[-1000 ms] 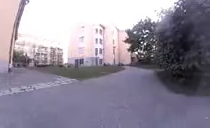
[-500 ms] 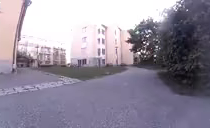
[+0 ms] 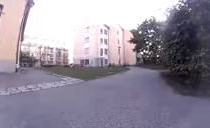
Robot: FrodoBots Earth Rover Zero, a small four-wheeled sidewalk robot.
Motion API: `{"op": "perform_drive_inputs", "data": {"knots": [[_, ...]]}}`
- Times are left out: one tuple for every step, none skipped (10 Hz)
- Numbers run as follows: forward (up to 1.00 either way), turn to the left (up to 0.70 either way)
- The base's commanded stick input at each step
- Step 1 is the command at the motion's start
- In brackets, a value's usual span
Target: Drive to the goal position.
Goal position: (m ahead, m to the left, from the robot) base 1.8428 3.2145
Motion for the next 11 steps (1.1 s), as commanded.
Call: {"op": "perform_drive_inputs", "data": {"knots": [[0.00, 0.45], [0.00, 0.45], [0.00, 0.45], [0.00, 0.45], [0.00, 0.45], [0.00, 0.45], [0.00, 0.45], [0.00, 0.45], [0.00, 0.45], [0.00, 0.45], [0.00, 0.45]]}}
